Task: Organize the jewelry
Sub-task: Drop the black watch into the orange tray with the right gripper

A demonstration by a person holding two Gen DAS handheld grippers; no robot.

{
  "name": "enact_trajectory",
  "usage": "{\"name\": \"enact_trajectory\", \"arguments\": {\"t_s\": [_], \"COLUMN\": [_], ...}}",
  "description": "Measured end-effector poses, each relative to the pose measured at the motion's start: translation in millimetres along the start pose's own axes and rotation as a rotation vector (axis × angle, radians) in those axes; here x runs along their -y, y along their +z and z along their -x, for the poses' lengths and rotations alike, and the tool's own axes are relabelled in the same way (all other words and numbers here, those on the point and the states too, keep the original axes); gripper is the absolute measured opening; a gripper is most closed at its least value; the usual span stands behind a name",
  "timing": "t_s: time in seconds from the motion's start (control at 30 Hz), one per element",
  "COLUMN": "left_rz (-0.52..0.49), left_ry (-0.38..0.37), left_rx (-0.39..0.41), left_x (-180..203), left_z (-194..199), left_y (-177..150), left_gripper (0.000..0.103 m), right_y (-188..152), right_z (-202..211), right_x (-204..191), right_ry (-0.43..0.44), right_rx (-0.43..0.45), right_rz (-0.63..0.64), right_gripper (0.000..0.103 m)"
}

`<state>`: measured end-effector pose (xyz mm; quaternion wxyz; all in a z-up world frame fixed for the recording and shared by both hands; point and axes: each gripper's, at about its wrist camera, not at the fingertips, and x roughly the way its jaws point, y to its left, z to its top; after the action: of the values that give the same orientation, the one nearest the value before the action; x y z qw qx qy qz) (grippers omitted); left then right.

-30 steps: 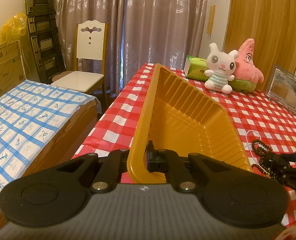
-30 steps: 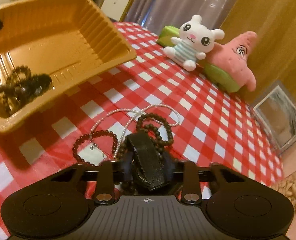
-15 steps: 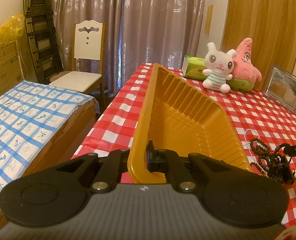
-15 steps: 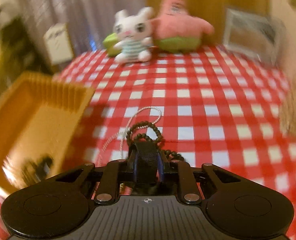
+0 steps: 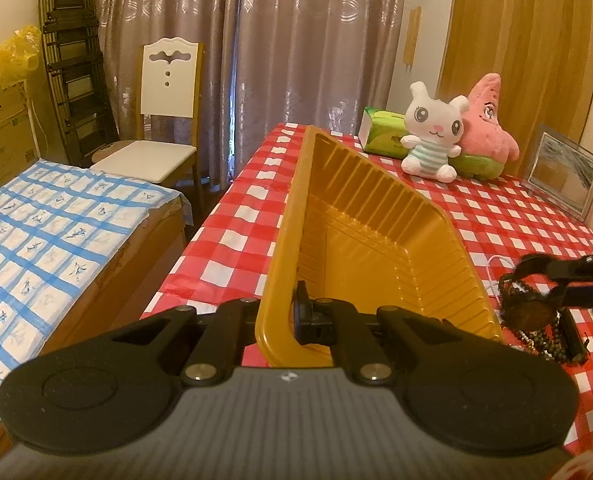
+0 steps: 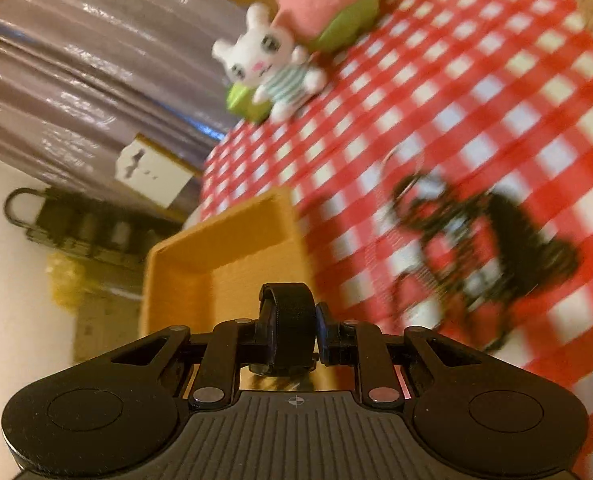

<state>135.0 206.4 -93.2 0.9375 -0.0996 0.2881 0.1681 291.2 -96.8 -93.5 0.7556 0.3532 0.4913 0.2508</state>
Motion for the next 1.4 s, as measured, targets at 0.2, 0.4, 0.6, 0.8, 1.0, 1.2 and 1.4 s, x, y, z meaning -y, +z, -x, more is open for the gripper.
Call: {"name": "enact_trajectory", "arguments": {"t_s": [0.2,0.4,0.6,0.8,1.0,1.2,1.4], "left_rz": [-0.005,-0.005,0.0,0.0,-0.001,-0.001,-0.008], "left_ry": [-0.009,-0.018,-0.023,-0.024,-0.02,-0.006,0.022], "left_rx": [-0.008,-0.016,-0.024,-0.024,-0.025,-0.026,-0.025], "left_x": [-2,-4,-6,-6,-6,-6,-3], "left_z": [-2,-3,-4,-4,-5,-6,-7], "left_y": [1,1,1,1,1,0,-1], "left_gripper": [0.005,0.005,0.005,0.005,0.005,0.005,0.006], "right_y": [-27,-38,-38,-33,-30,-26,-17], "right_z": [-31,-54,-49,-31,-3,22,46], "right_x": [-7,-8,-22,-24,-3,35,67], "right_ry": [-0.012,-0.02,0.014,-0.022,-0.101,-0.199,-0.302], "right_rx": [-0.089,-0.133,-0.092,-0.03,0.036,0.095,0.15], "right_rz": [-0.06,-0.106,-0.032,0.059,0.104,0.079,0.094], "right_gripper": [0.02,0.022,0.057,0.057,0.057,0.057,0.057]}}
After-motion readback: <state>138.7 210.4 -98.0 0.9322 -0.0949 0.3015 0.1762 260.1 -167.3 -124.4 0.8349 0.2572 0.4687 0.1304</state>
